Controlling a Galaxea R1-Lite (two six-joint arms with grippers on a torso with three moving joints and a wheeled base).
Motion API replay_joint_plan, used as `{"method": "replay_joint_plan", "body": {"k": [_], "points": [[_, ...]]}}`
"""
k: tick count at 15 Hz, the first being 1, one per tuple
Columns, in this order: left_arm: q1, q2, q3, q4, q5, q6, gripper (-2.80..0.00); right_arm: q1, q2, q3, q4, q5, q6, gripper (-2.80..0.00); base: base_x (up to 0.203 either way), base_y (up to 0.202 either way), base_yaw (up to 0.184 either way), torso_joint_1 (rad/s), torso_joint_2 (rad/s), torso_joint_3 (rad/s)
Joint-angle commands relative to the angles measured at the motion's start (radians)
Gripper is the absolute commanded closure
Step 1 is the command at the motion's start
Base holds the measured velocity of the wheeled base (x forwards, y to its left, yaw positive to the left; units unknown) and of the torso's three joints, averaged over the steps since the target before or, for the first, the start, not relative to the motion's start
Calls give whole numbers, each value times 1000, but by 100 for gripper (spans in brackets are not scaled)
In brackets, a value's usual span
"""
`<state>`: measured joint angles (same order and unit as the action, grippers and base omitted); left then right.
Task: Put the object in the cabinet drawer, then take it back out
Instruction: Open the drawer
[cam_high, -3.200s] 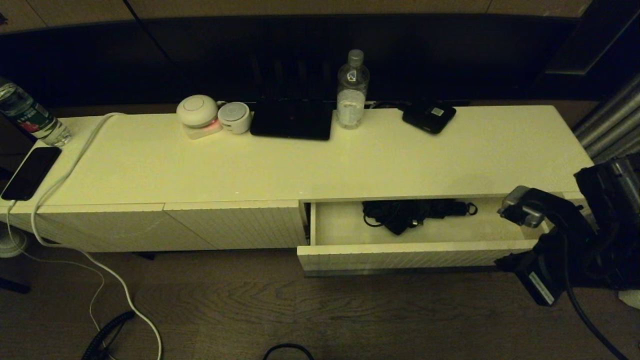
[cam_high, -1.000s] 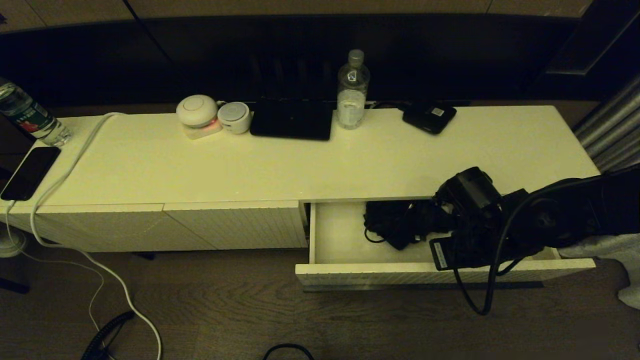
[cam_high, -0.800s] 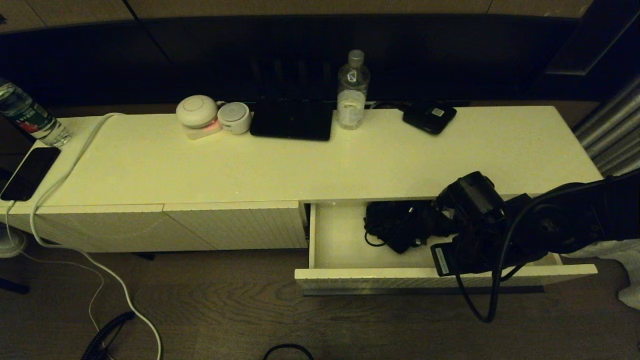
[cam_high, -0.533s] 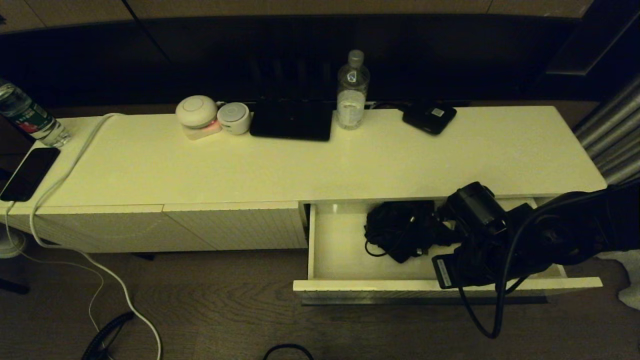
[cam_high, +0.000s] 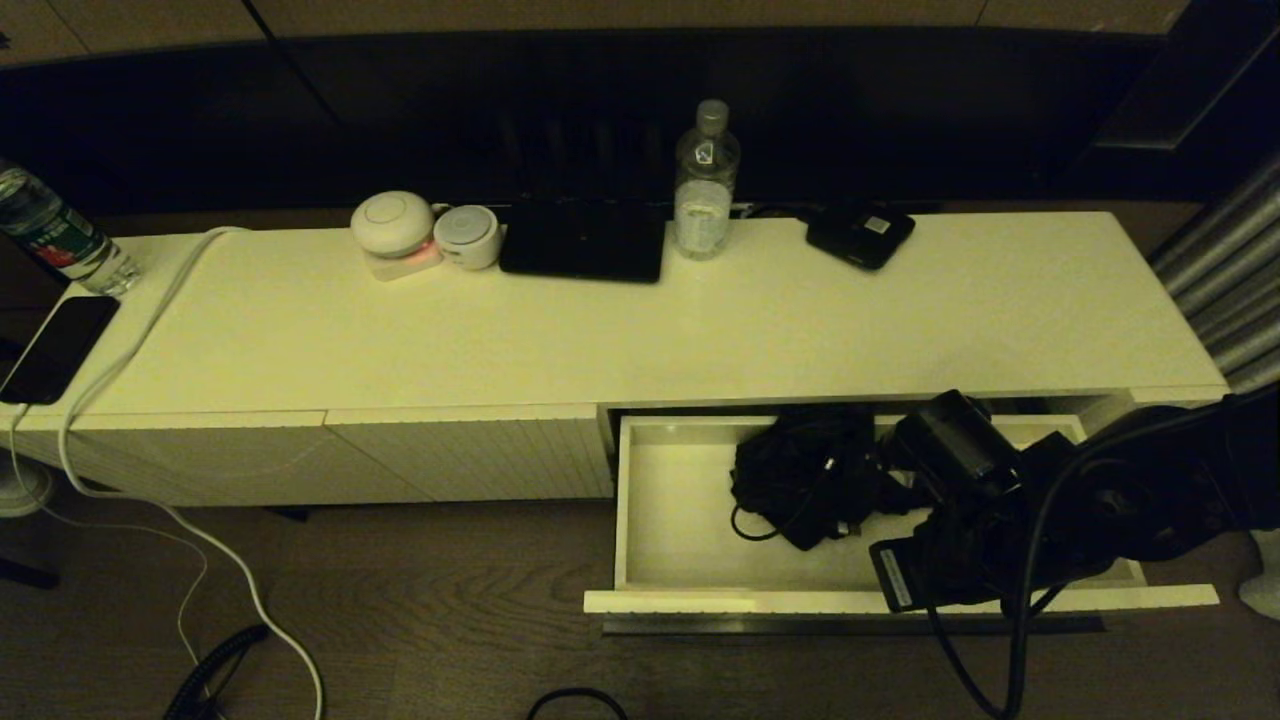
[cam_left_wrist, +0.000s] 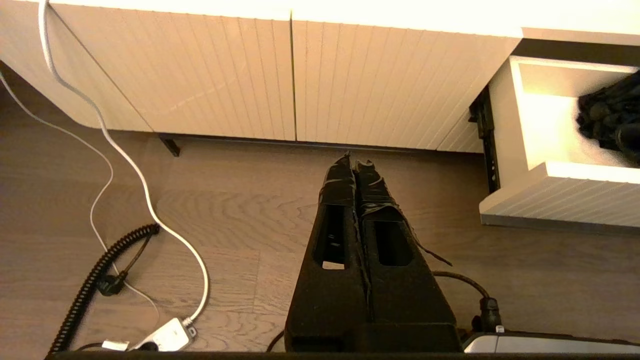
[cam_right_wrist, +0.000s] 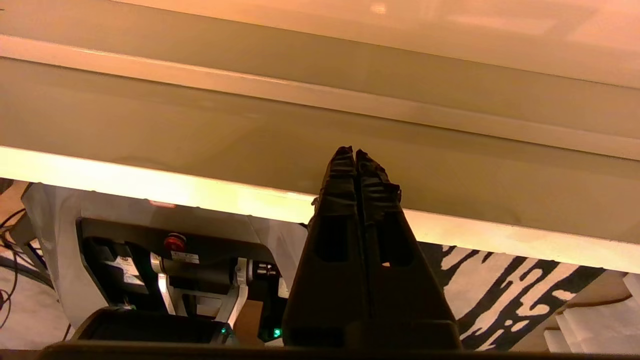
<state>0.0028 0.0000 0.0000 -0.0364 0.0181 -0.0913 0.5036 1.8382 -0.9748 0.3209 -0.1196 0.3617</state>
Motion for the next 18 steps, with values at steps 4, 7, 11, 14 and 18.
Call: {"method": "replay_joint_plan", "body": {"k": [4,7,11,14,18], "points": [[0,-2,0,0,0,-1,0,18,-22,30,7,5,2,0,0,0,0,0,0,0],[0,-2,0,0,0,-1,0,19,-37,64,4,12,-1,0,0,0,0,0,0,0],[0,-2,0,0,0,-1,0,12,-55,51,-8,11,-1,0,0,0,0,0,0,0],[0,-2,0,0,0,-1,0,-11,-97,20,-26,-2,-1,0,0,0,0,0,0,0],[0,-2,0,0,0,-1,0,-16,-146,-38,-106,-66,-2,0,0,0,0,0,0,0]]}}
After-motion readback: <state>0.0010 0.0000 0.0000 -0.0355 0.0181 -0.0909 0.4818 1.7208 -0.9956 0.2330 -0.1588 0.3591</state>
